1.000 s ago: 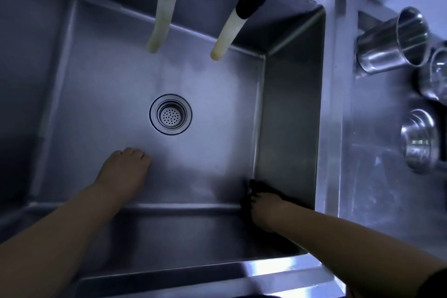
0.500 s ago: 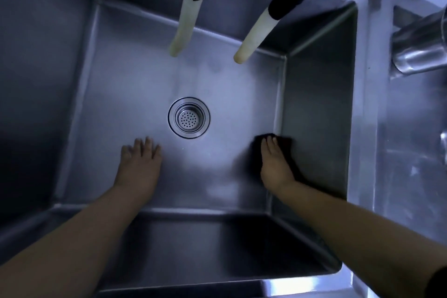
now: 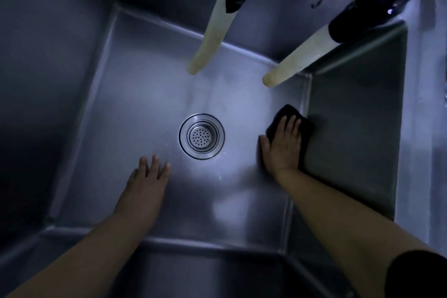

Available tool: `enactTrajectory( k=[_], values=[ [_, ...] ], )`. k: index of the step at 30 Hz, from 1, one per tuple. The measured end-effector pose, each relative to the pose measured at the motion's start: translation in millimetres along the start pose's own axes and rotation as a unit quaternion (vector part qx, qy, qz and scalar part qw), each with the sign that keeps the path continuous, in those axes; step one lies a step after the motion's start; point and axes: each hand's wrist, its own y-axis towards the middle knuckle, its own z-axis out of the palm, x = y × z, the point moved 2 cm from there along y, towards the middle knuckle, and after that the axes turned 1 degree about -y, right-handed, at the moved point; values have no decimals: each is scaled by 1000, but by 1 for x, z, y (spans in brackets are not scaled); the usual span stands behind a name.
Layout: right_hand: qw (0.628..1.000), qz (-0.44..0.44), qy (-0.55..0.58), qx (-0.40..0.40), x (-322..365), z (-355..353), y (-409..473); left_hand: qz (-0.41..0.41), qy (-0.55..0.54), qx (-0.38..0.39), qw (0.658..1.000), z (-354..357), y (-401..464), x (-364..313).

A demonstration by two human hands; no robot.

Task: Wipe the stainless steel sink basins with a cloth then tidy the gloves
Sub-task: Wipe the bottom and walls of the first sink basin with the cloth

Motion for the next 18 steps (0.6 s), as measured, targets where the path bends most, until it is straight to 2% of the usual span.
enactTrajectory(
  k=[5, 10, 18],
  values=[
    [997, 15, 9, -72, 17, -28, 92, -1, -35, 3, 999, 5, 7, 4],
    [992, 70, 72, -77, 75, -34, 117, -2, -40, 14, 999, 9, 13, 7],
    [989, -108, 71, -68, 231, -17, 59, 7, -36, 12, 999, 11, 15, 7]
  ],
)
